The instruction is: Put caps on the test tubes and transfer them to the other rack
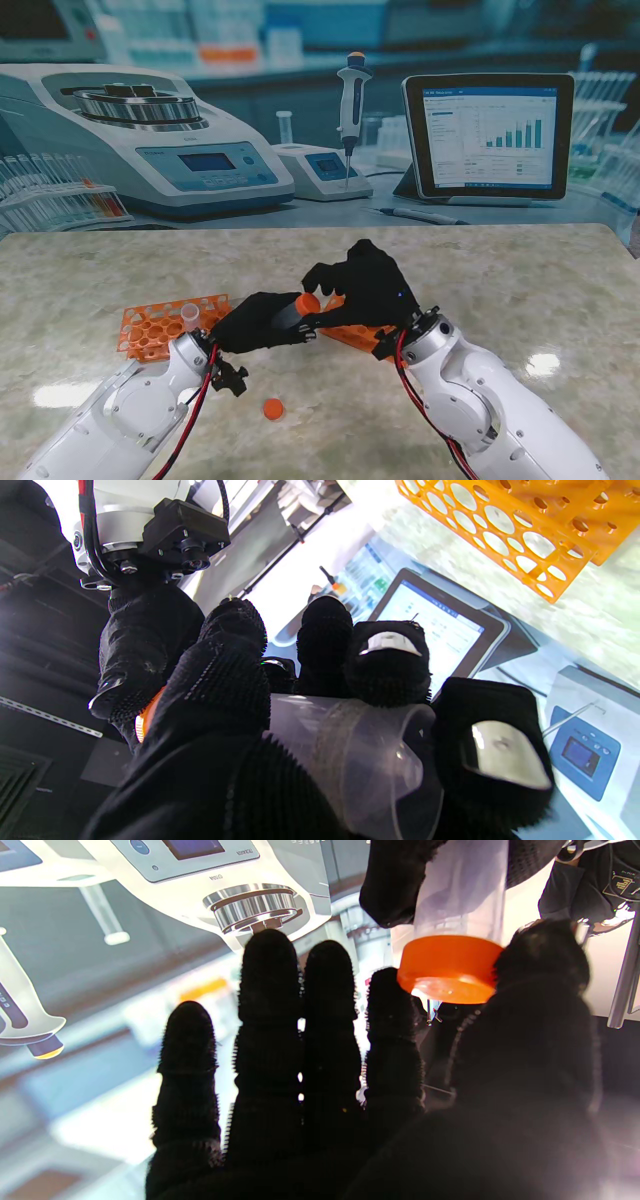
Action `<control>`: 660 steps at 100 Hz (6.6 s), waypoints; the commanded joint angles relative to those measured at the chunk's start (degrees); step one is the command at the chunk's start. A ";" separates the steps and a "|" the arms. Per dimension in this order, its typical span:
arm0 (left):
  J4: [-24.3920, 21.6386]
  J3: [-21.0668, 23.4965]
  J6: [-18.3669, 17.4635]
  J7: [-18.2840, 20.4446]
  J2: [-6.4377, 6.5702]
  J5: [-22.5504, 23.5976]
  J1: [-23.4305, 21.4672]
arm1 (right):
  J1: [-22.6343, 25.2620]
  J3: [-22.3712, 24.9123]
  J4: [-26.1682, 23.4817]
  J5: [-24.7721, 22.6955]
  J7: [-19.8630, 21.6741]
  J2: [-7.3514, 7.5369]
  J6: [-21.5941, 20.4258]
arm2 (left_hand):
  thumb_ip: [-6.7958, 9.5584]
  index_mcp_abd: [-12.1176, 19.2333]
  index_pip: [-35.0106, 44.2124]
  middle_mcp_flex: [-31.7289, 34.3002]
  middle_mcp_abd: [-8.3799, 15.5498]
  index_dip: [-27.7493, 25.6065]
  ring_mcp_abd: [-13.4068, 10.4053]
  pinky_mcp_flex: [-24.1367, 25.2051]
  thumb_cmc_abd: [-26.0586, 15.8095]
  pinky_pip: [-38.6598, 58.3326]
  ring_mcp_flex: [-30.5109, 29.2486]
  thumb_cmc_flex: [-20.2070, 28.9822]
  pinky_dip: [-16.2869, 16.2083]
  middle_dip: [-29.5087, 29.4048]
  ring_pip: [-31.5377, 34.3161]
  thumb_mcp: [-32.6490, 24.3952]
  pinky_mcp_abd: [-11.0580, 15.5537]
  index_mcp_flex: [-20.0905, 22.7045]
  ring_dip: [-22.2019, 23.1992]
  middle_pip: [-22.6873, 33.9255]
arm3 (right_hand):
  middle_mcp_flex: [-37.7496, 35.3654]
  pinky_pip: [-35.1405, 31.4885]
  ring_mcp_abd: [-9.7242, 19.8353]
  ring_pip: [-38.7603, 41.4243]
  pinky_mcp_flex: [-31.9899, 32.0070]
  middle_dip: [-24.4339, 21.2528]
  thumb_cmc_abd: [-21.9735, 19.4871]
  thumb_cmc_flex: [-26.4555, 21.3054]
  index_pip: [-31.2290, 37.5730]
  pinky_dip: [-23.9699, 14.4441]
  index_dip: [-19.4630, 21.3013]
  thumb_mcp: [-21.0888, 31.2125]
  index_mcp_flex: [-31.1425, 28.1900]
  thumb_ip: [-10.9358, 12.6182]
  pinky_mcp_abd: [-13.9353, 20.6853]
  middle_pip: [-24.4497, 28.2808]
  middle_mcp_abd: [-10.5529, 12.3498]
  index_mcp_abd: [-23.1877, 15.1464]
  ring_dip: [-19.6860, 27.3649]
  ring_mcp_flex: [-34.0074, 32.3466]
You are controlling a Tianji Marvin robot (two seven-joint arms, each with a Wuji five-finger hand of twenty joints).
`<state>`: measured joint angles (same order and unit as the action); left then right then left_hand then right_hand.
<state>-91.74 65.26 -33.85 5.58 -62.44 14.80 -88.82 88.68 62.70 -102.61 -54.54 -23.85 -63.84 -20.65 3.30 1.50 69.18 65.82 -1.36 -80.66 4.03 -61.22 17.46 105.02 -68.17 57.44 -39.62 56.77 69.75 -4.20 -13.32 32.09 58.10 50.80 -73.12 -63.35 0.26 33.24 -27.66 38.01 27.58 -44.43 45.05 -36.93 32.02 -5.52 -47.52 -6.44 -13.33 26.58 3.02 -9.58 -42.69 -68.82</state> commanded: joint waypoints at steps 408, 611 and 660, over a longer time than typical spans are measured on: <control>-1.01 -0.38 -0.21 0.37 -0.10 0.35 -0.22 | 1.44 1.24 -0.28 2.72 2.61 -0.55 -0.66 | -0.25 2.92 1.27 0.65 2.49 -1.76 -2.19 -1.12 -2.94 10.65 -3.51 1.42 0.36 1.01 1.61 -0.35 8.02 -0.14 0.84 1.14 | -1.60 -0.18 0.32 -0.11 3.71 -0.49 -8.68 -1.00 0.01 -1.98 7.47 3.27 -8.18 1.57 0.57 0.80 1.85 -9.14 0.02 0.24; -0.97 -0.28 -0.54 0.11 -0.12 0.64 -0.27 | -2.15 -4.14 3.01 2.54 -3.22 -1.81 7.12 | -0.24 3.06 1.29 0.59 2.60 -1.74 -2.17 -1.13 -2.99 10.80 -3.44 1.29 0.49 1.05 1.58 -0.42 7.97 -0.13 0.85 1.11 | -5.69 -4.11 -0.16 7.67 0.86 1.05 -16.71 24.25 3.88 -0.84 20.89 4.51 -17.23 2.42 1.39 10.78 2.28 -9.97 0.56 -2.85; -0.95 -0.26 -0.52 0.04 -0.14 0.71 -0.26 | 0.80 -0.15 0.47 1.21 -2.50 -1.20 4.77 | -0.22 3.01 1.27 0.64 2.59 -1.74 -2.16 -1.13 -2.93 10.80 -3.39 1.36 0.54 1.06 1.55 -0.46 7.88 -0.16 0.85 1.13 | 5.40 0.23 -1.31 -0.57 5.30 -3.52 -16.96 23.11 -11.72 -0.62 12.86 7.01 -5.59 3.21 0.15 -3.66 -0.14 -3.37 0.75 4.47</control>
<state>-92.35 65.06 -34.33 5.48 -62.49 15.45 -88.98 88.62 62.04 -101.21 -53.04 -27.28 -65.44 -15.06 3.30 2.07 69.19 65.81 -1.36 -80.69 3.93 -61.21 17.45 105.02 -68.17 57.44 -39.59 56.77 69.64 -4.20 -13.03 32.09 58.10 50.80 -69.64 -64.34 -1.14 35.02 -24.31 35.72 12.32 -21.36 35.50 -37.67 46.45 0.27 -55.98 -4.80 -12.19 24.61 3.27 -14.26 -42.54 -65.58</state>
